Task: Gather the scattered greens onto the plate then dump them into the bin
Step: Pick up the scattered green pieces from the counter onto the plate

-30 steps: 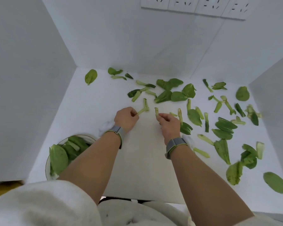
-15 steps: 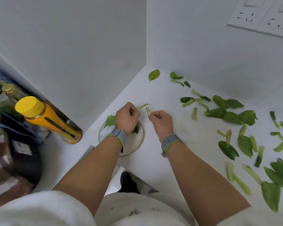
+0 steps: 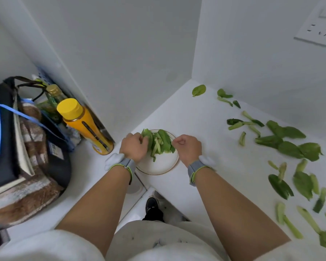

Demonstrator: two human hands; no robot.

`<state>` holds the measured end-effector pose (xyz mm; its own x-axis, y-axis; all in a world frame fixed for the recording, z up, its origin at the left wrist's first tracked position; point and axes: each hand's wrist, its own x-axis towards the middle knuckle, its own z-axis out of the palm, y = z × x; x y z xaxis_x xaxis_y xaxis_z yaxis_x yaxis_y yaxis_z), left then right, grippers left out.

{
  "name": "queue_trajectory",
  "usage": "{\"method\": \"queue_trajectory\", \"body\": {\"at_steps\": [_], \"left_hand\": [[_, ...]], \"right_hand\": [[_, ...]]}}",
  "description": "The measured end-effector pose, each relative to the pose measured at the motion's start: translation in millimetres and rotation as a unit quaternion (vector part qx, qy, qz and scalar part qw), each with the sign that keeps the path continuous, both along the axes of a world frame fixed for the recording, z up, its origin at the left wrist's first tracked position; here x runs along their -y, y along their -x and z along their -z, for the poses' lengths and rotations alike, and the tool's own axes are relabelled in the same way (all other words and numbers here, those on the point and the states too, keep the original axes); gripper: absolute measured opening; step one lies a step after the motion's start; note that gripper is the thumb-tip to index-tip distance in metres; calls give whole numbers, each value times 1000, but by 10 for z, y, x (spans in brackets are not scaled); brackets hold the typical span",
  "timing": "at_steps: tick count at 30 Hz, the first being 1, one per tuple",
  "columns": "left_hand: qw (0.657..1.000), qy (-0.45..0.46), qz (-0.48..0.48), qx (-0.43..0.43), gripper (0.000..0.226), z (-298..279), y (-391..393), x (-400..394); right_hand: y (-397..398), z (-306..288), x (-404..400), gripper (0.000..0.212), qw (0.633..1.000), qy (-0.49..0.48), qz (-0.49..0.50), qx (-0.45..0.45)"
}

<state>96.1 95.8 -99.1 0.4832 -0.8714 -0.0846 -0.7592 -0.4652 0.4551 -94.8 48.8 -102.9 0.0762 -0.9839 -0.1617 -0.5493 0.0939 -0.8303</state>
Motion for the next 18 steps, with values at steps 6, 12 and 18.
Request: {"method": "queue_trajectory", "body": {"at_steps": [6, 12, 18], "left_hand": [[991, -55, -58, 103, 43, -17, -105, -47], [982, -149, -39, 111, 57, -212, 81, 27], [993, -121, 3, 12, 50, -379, 510, 55]], "right_hand": [[293, 184, -31, 24, 997, -29, 12, -65], [314, 230, -45, 10, 993, -46, -46, -97], [678, 259, -61, 14, 986, -16, 47, -159]]}}
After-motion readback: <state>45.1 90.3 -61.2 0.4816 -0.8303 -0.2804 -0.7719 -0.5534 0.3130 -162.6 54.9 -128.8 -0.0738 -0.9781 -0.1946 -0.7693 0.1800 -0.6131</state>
